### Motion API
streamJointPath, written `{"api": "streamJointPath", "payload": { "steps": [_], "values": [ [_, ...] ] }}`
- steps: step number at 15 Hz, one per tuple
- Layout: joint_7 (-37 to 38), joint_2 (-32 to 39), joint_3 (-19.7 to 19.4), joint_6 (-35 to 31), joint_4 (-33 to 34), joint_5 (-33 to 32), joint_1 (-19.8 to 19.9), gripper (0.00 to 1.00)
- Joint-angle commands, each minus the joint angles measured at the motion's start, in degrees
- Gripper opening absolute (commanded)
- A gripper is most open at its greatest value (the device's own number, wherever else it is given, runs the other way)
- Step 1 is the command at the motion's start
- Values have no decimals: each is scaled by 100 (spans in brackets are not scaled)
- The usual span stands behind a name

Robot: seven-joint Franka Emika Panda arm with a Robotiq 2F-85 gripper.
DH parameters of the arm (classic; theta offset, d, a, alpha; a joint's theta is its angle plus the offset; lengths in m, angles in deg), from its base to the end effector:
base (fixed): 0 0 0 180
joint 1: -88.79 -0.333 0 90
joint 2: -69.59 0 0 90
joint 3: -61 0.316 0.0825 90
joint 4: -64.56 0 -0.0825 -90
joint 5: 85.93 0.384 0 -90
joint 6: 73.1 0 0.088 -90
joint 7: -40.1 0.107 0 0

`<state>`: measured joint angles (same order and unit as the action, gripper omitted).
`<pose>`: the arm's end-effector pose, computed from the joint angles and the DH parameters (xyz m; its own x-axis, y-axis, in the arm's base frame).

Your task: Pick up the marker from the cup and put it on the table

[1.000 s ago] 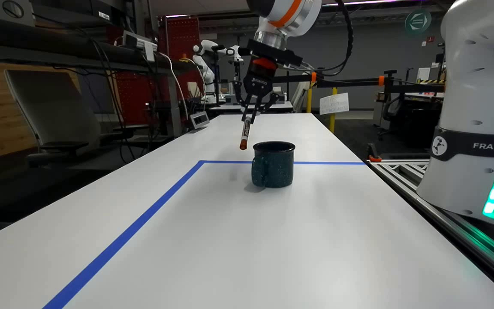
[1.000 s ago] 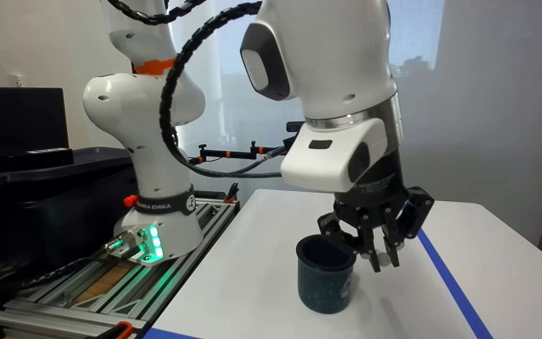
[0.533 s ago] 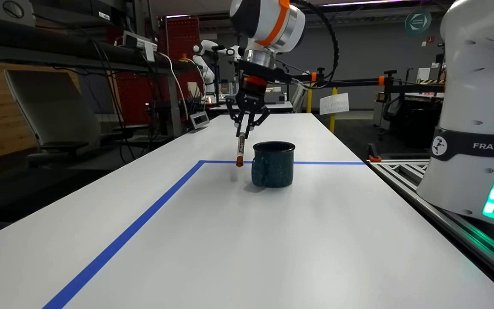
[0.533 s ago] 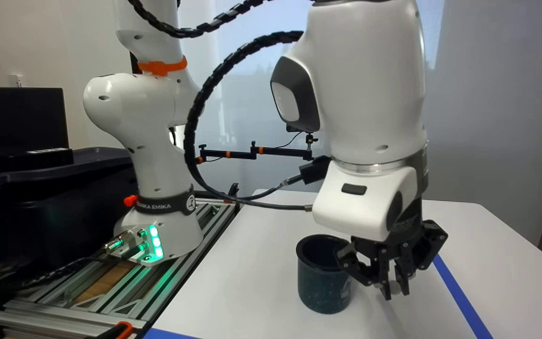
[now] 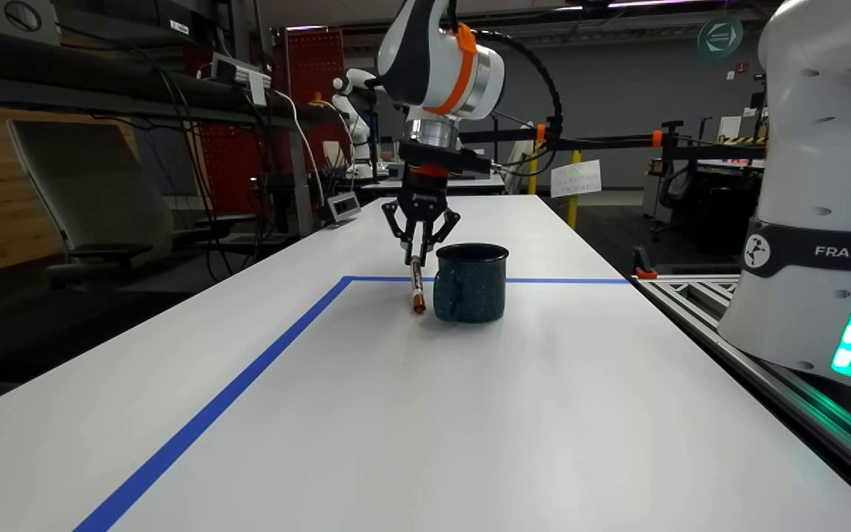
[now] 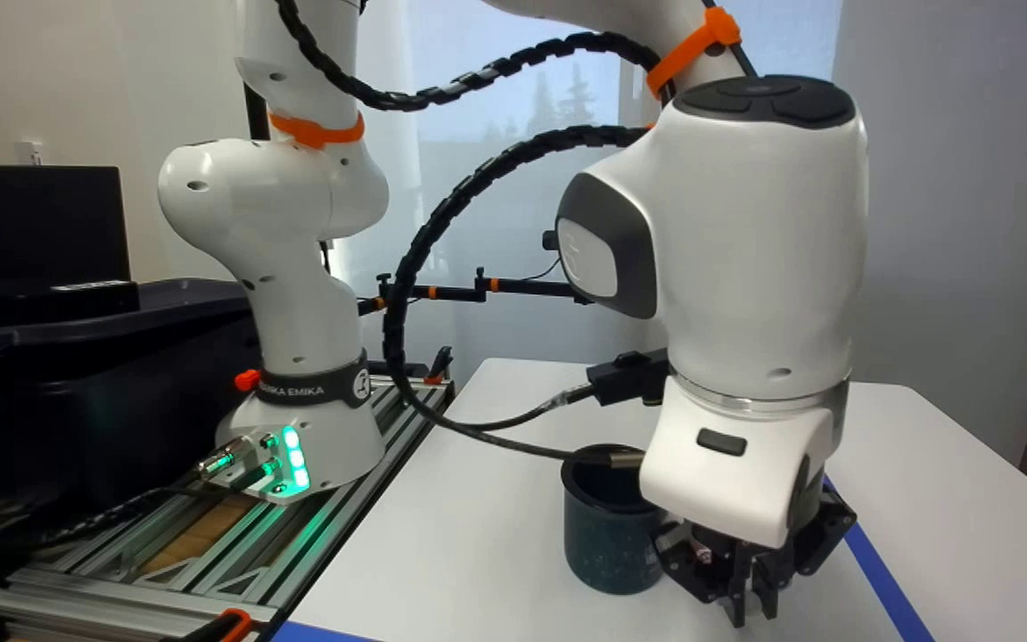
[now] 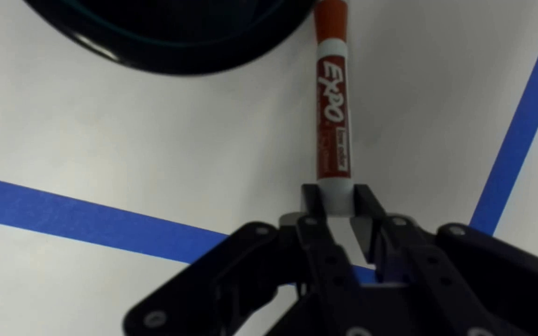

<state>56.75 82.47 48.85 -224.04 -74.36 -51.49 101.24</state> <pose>0.4368 -0.2188 0.2160 0.3308 -0.9356 -0.1235 -0.9311 -0.3024 -0.2038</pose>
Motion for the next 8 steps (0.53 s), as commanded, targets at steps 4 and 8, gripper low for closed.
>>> {"api": "streamJointPath", "payload": {
  "steps": [4,8],
  "values": [
    [549,262,-197,-522,49,-1695,-358,5],
    [819,244,-356,-867,-52,-2717,-677,5]
  ]
}}
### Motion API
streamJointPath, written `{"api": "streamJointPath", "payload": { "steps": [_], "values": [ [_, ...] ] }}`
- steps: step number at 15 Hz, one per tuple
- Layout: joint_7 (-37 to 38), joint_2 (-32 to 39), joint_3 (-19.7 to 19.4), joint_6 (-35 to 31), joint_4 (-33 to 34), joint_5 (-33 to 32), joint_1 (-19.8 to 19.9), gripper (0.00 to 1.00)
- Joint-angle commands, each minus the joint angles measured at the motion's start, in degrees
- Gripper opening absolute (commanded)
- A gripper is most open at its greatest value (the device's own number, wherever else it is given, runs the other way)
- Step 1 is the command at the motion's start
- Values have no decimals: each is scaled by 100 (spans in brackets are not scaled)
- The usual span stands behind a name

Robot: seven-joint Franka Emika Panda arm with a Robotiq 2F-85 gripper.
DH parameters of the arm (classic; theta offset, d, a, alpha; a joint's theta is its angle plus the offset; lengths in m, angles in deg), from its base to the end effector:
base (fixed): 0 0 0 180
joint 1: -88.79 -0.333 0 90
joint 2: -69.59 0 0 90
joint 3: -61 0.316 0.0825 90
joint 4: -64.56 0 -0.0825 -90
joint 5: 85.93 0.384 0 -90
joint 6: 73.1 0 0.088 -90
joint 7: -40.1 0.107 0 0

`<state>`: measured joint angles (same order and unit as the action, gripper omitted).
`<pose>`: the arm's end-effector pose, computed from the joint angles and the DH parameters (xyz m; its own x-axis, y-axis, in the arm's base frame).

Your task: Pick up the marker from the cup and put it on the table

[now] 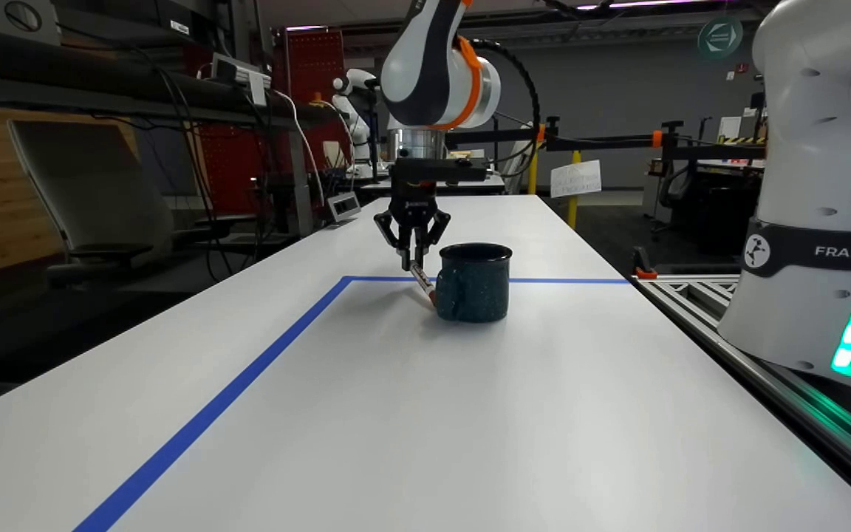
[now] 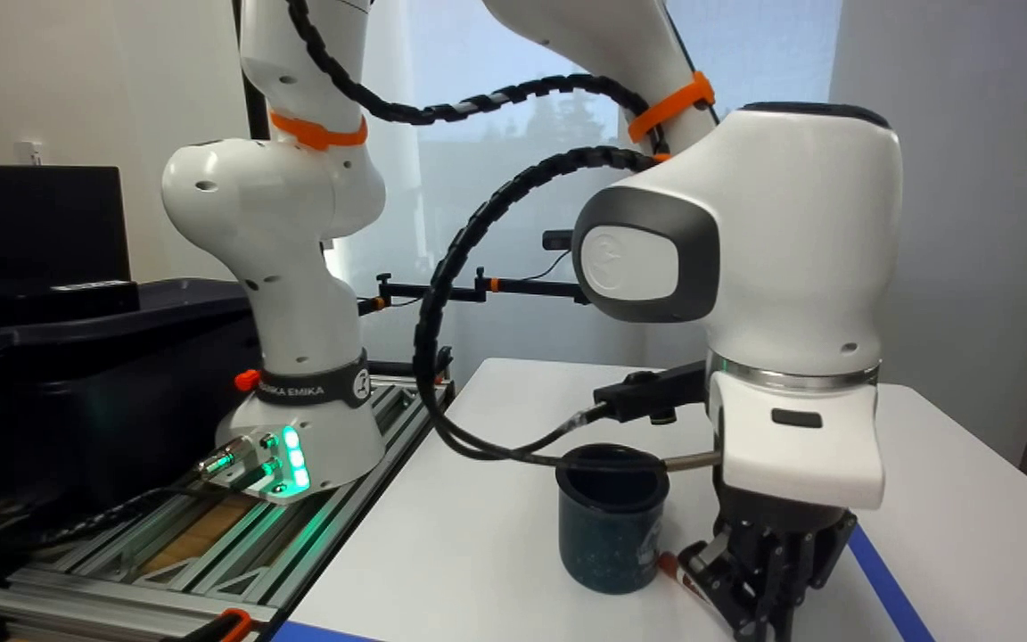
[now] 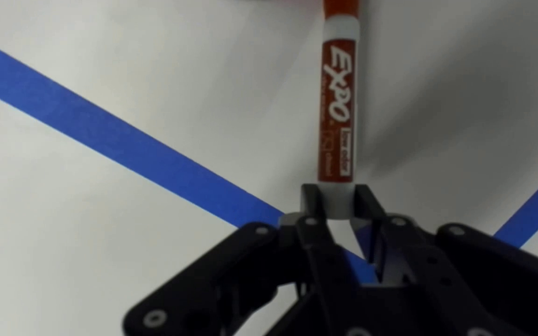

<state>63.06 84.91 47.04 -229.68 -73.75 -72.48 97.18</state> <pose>0.4586 -0.2022 0.2104 0.5446 -0.8377 0.0397 -0.8354 -0.5461 -0.0632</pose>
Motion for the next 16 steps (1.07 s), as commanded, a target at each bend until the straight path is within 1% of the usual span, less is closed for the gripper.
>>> {"api": "streamJointPath", "payload": {
  "steps": [1,5,11,12,13,14,15,16],
  "values": [
    [164,3,-178,-355,-125,-762,-306,5],
    [129,166,-222,-749,-169,-1121,-452,5],
    [53,342,-305,-1134,-222,-1134,-603,5],
    [64,346,-329,-1155,-226,-1123,-637,14],
    [57,330,-349,-1157,-236,-1126,-663,47],
    [25,276,-328,-1097,-251,-1087,-653,47],
    [30,160,-331,-981,-283,-1065,-664,52],
    [-21,33,-272,-866,-309,-993,-612,61]
  ]
}}
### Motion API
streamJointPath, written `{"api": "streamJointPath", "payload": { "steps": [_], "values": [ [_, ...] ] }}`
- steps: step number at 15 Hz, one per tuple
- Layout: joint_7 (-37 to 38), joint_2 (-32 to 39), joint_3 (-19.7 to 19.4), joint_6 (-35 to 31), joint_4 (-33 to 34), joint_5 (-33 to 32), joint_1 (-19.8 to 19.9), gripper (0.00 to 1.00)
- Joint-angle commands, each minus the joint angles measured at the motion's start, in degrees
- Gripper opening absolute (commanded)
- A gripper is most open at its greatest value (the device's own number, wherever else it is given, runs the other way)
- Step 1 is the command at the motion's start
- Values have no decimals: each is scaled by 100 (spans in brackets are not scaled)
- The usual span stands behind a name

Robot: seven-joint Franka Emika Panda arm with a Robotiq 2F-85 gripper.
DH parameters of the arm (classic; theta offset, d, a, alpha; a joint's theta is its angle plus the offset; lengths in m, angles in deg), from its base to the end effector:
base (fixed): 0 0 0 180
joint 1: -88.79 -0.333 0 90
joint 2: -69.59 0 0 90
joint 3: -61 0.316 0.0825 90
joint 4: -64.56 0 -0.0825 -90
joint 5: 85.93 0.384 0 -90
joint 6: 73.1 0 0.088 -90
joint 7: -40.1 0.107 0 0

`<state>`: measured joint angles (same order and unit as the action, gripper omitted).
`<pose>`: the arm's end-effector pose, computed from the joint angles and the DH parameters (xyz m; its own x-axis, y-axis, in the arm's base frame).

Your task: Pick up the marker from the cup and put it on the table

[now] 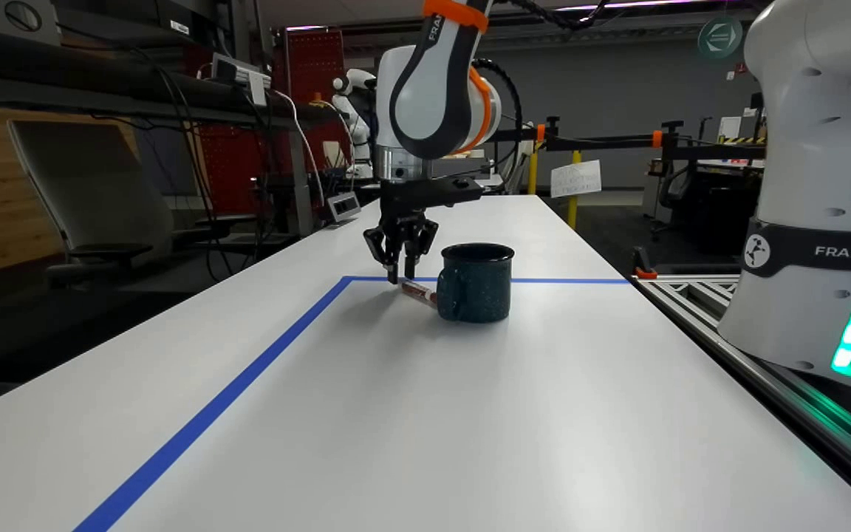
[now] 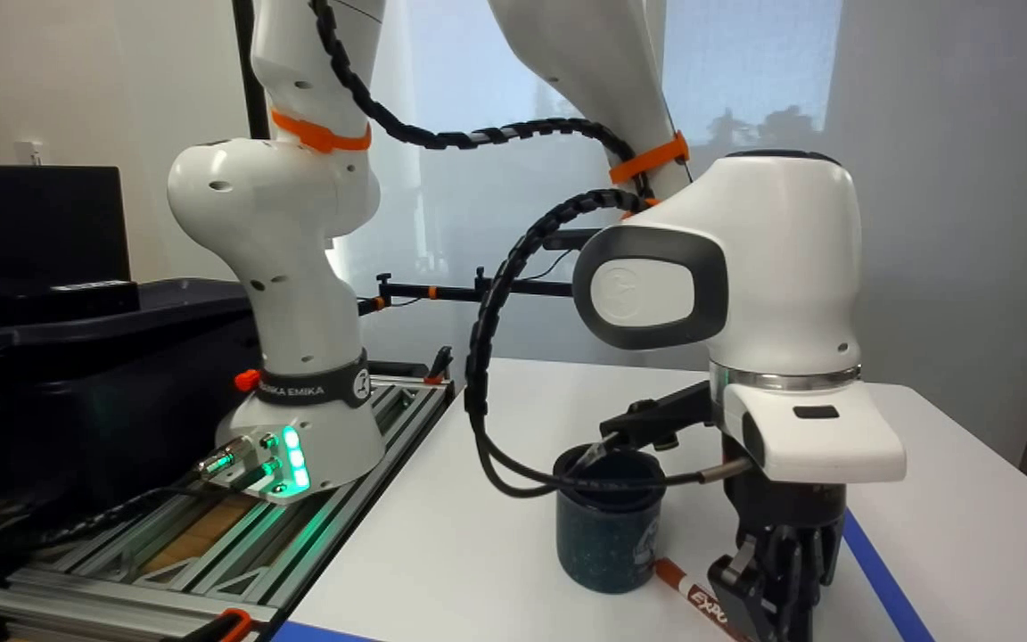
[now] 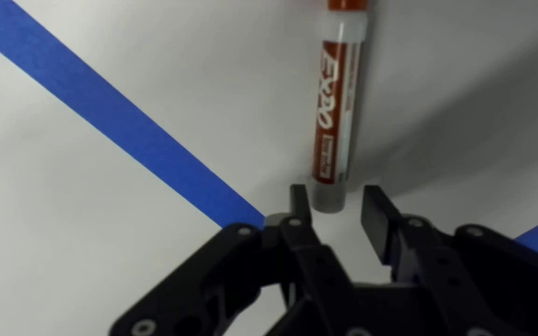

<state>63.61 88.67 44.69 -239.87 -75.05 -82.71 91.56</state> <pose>0.4712 -0.1727 0.1905 0.7039 -0.6892 0.1719 -0.6999 -0.7142 0.0023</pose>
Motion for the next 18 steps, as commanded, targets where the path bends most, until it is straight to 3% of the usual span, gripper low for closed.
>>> {"api": "streamJointPath", "payload": {
  "steps": [1,5,7,11,18],
  "values": [
    [-91,-589,-3,367,-240,97,-11,68],
    [-210,-1652,95,1649,-358,175,189,98],
    [-377,-2188,196,2389,-341,202,307,100],
    [-683,-2988,410,3219,-324,-246,457,100],
    [-1773,-3586,822,3491,-557,-944,516,100]
  ]
}}
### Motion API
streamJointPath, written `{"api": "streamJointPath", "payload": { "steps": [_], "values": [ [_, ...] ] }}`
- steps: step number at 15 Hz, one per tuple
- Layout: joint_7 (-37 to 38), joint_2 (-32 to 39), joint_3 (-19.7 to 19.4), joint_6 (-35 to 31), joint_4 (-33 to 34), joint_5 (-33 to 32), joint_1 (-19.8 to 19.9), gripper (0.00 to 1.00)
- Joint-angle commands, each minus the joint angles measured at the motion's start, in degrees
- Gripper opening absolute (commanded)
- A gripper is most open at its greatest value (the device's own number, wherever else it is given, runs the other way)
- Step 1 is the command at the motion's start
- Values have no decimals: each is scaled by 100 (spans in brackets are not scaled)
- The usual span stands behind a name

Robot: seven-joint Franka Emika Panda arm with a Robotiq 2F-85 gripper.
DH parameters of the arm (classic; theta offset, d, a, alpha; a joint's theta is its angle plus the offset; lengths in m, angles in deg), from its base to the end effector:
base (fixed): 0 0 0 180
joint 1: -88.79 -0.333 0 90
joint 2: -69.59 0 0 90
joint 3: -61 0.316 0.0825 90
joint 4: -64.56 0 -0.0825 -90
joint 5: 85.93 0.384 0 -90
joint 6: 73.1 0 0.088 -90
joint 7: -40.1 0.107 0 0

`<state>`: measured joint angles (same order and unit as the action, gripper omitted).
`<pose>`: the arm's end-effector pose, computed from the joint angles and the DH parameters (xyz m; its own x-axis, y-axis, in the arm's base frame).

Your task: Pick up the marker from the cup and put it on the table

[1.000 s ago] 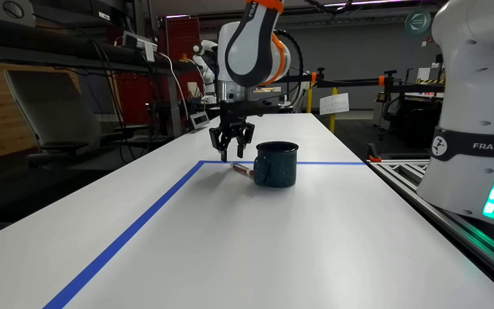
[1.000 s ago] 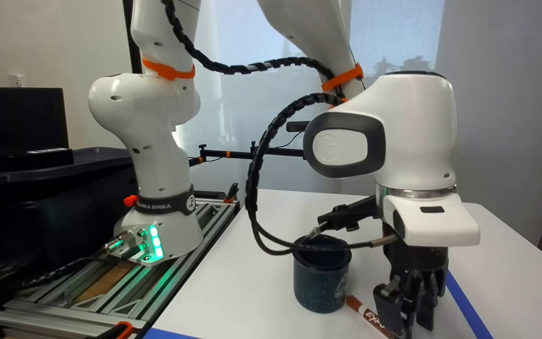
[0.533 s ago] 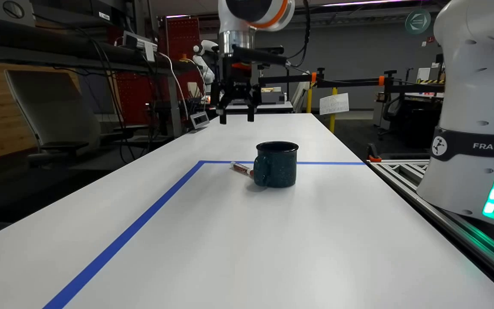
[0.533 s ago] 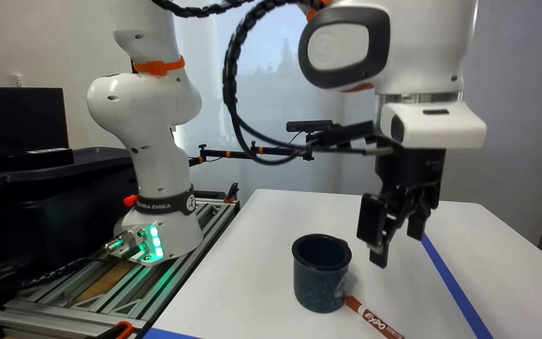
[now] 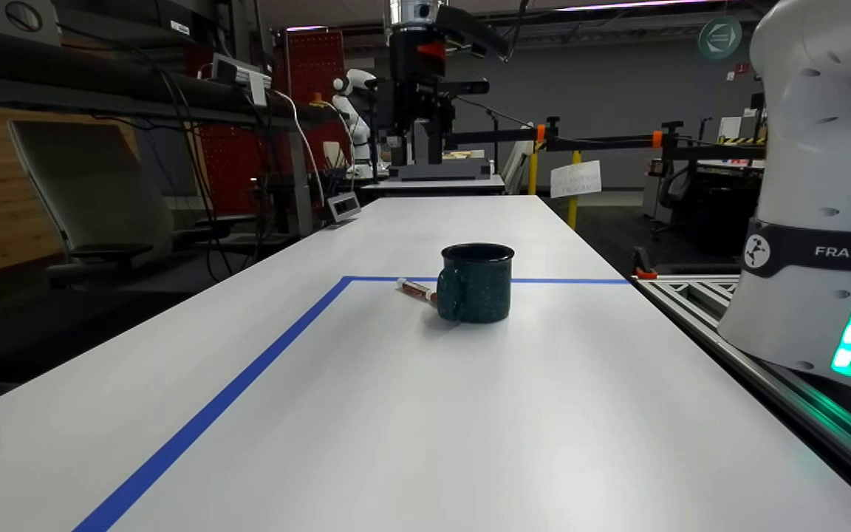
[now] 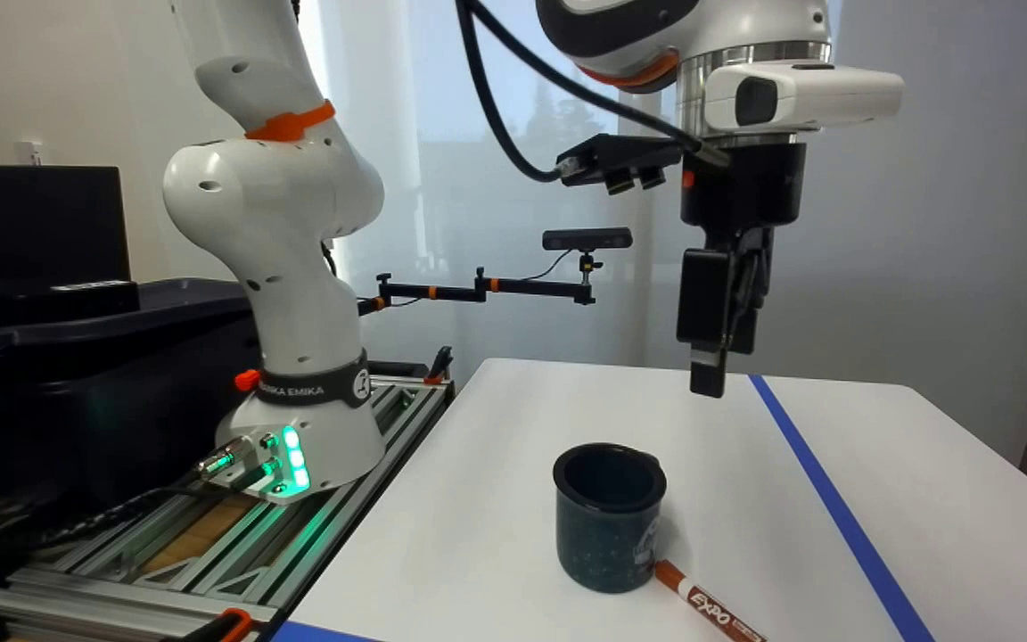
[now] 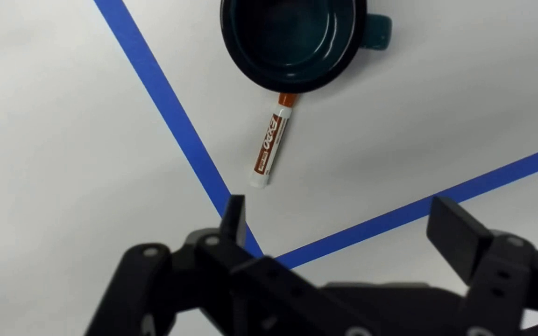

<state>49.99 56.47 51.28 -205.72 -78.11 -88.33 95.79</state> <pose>0.4318 -0.1302 0.3750 0.9063 -0.4198 0.0492 -0.4196 -0.9076 -0.0148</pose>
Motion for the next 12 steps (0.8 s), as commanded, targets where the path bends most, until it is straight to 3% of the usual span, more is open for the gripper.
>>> {"api": "streamJointPath", "payload": {
  "steps": [1,12],
  "values": [
    [-458,-423,205,-22,-319,-550,120,100],
    [-564,-273,209,-88,-270,-357,114,100]
  ]
}}
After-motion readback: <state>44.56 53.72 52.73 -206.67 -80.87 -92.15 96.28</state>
